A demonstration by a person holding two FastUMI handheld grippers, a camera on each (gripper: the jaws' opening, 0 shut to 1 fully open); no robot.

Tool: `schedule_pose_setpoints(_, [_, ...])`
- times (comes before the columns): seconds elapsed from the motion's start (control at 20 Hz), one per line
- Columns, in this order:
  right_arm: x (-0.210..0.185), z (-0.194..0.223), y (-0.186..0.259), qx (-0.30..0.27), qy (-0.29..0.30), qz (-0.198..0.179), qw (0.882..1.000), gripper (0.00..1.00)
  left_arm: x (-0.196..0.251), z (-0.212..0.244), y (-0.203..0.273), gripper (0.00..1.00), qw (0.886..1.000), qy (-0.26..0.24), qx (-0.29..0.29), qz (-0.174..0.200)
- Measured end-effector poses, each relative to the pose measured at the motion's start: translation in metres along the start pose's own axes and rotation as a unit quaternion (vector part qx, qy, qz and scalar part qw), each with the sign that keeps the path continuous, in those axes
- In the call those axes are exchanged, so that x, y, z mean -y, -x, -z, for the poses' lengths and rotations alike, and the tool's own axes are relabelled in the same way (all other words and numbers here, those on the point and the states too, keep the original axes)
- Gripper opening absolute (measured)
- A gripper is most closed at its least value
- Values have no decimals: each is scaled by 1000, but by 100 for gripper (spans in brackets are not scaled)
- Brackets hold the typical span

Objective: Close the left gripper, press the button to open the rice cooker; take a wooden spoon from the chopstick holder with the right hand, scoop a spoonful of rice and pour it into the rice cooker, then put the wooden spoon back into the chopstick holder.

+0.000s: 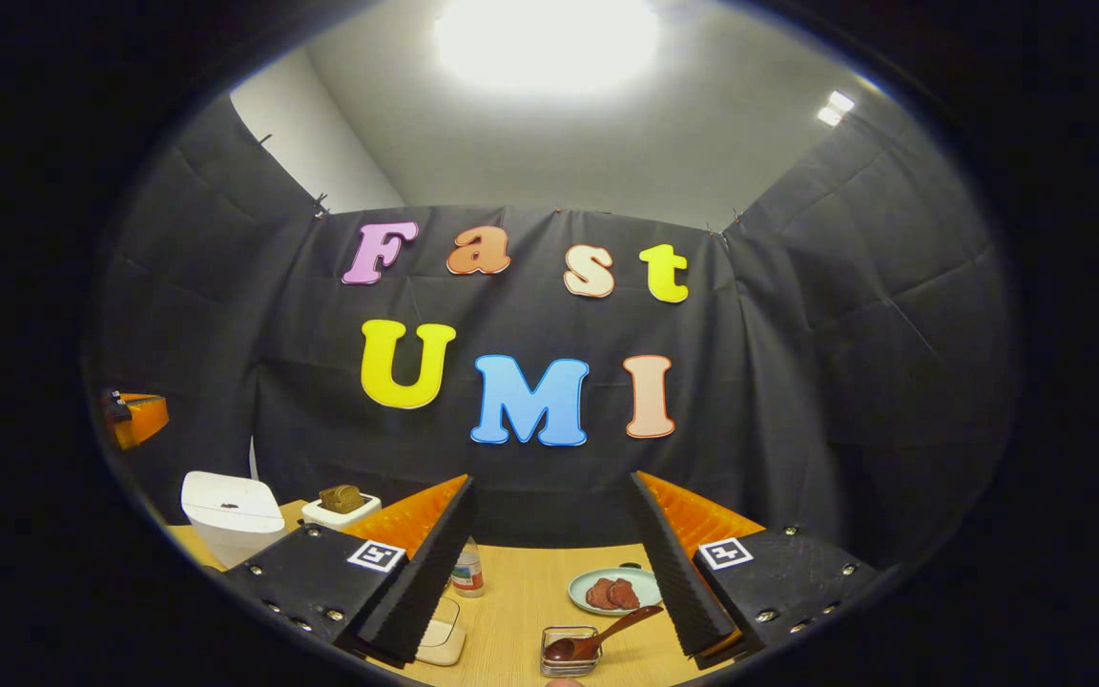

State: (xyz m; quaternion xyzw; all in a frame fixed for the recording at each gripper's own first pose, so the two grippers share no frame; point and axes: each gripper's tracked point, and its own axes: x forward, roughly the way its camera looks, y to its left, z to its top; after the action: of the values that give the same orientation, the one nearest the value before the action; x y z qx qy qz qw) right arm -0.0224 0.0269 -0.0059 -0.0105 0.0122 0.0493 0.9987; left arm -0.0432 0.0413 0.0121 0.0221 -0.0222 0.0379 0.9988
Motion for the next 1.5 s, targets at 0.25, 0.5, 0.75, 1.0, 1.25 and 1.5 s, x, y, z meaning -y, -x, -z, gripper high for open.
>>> schedule_pose_setpoints(0.25, [-3,-3,10,6,4,8,1000,96,-15,7,-8,8,1000,11,-9,2])
schedule_pose_setpoints(0.5, [-7,0,14,-4,6,25,1000,95,-42,22,-33,8,999,26,-26,5])
schedule_pose_setpoints(0.75, [-14,1,20,-10,13,44,999,96,-75,52,-64,8,997,53,-55,3])
schedule_pose_setpoints(1.0, [-19,-3,26,-7,34,65,997,96,-102,97,-96,8,993,74,-96,0])
schedule_pose_setpoints(1.25, [-23,5,33,-20,35,88,995,96,-110,149,-122,8,987,78,-139,11])
schedule_pose_setpoints(1.5, [-24,6,46,-26,50,113,992,95,-108,206,-148,8,981,66,-182,26])
